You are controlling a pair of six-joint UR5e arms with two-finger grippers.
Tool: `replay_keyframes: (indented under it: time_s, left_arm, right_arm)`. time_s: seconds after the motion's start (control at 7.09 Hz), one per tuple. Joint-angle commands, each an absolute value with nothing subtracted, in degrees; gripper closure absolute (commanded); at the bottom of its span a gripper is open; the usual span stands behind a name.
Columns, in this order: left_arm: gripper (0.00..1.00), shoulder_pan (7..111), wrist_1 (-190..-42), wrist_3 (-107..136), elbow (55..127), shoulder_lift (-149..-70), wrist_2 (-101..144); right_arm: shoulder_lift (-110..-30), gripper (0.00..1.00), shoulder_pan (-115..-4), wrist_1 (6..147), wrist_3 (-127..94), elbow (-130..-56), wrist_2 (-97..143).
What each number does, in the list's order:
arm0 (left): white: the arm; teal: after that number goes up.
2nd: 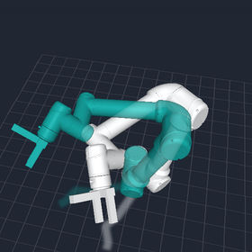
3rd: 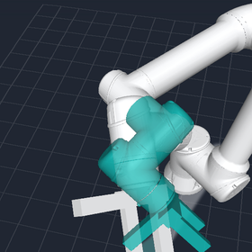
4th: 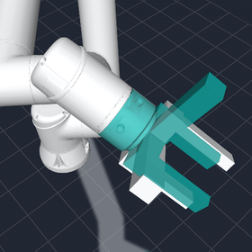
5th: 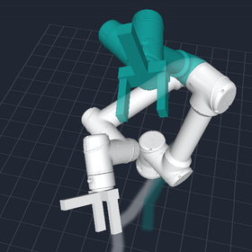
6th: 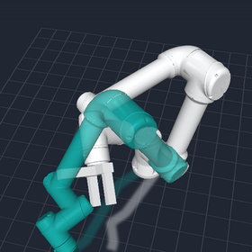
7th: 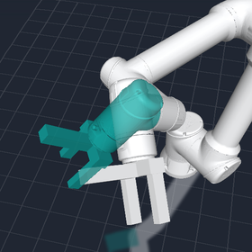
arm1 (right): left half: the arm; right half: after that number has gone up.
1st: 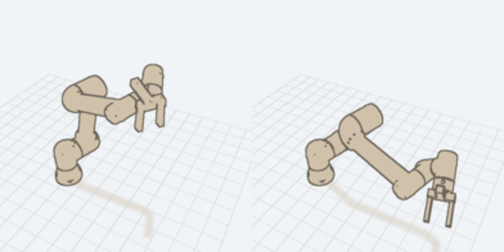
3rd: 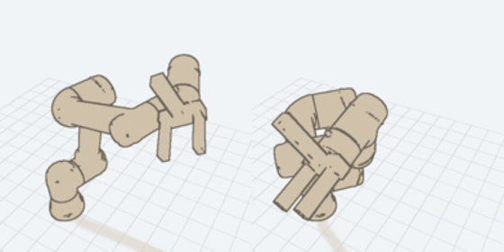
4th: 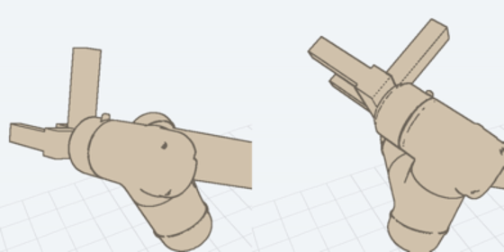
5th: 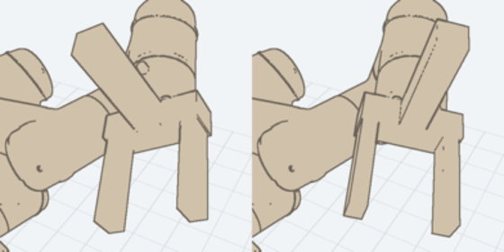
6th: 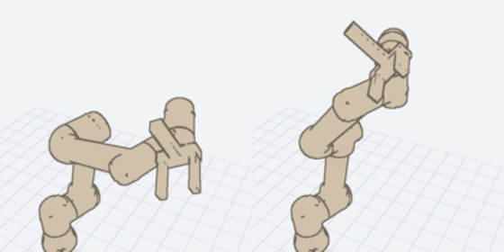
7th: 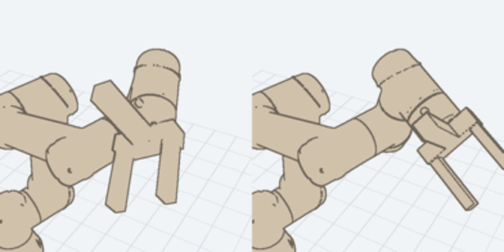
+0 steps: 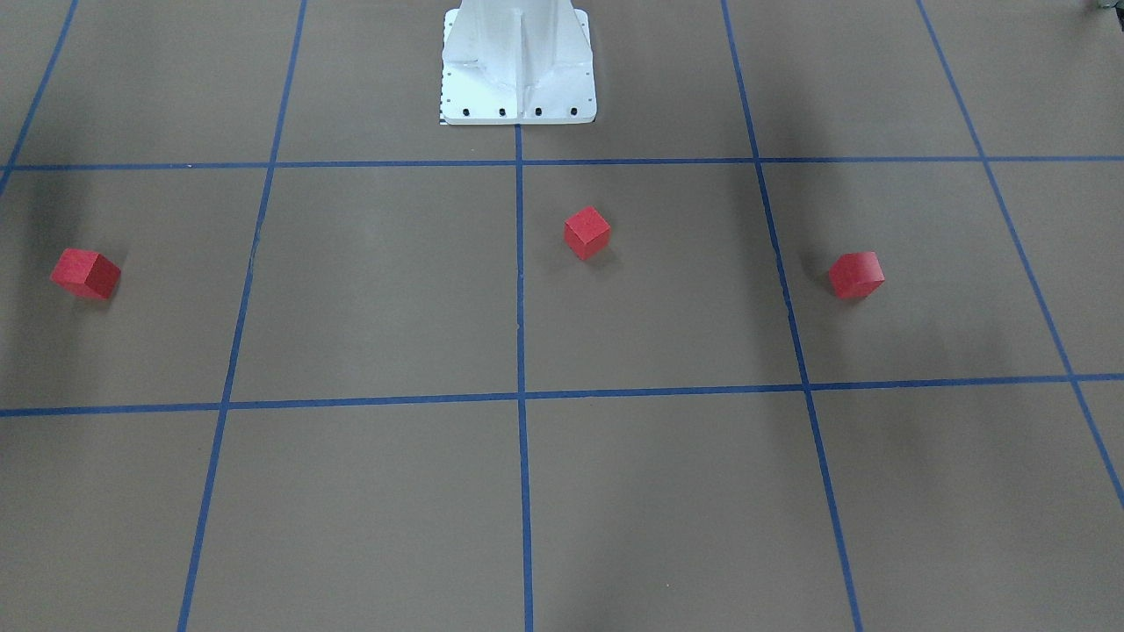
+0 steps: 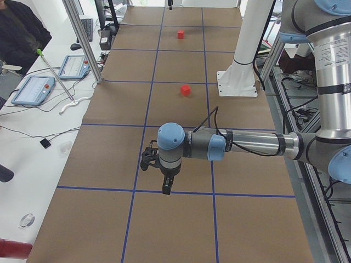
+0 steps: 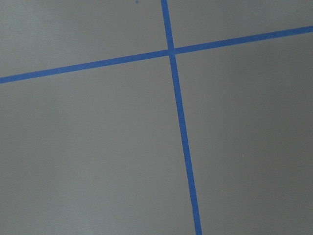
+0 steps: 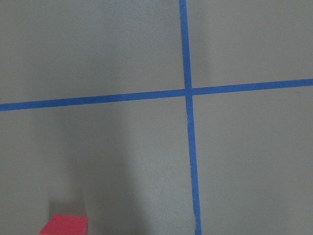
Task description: Form red blocks into L shape at center
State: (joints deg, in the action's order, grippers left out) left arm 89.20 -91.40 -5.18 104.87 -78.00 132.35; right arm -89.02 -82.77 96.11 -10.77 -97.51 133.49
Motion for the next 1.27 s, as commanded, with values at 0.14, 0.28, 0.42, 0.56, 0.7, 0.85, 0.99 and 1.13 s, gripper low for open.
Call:
replay_keyframes:
  time_s: [0.14, 0.28, 0.42, 0.56, 0.7, 0.85, 0.99, 1.13]
  left_arm:
    - [0.00, 89.1, -91.7, -5.2, 105.1, -78.0, 132.3]
    - [0.00, 89.1, -91.7, -5.3, 105.3, -77.9, 132.4]
    - [0.00, 89.1, -91.5, -5.3, 106.3, -77.7, 132.4]
    - [0.00, 89.1, -91.4, -5.3, 106.3, -77.7, 132.4]
    - [0.00, 89.1, -91.6, -5.2, 106.2, -77.7, 132.4]
    - [0.00, 89.1, -91.4, -5.2, 106.6, -77.6, 132.4]
    - [0.00, 89.1, -91.5, -5.2, 106.5, -77.6, 132.4]
    - [0.00, 89.1, -91.5, -5.2, 106.5, -77.6, 132.4]
  right_arm:
    - [-89.2, 0.00, -76.9, 96.1, -11.4, -100.4, 135.0]
    - [-89.4, 0.00, -74.1, 96.2, -13.4, -102.7, 134.7]
    - [-89.6, 0.00, -72.0, 96.1, -20.9, -104.8, 134.7]
    - [-93.0, 0.00, -69.9, 91.6, -22.8, -106.9, 134.0]
    - [-98.6, 0.00, -68.4, 79.5, -24.8, -106.1, 132.9]
    - [-99.0, 0.01, -64.9, 73.5, -35.1, -105.8, 130.5]
    - [-99.6, 0.01, -61.5, 69.2, -39.7, -105.6, 127.7]
    - [-99.7, 0.02, -60.8, 67.7, -40.0, -105.6, 127.4]
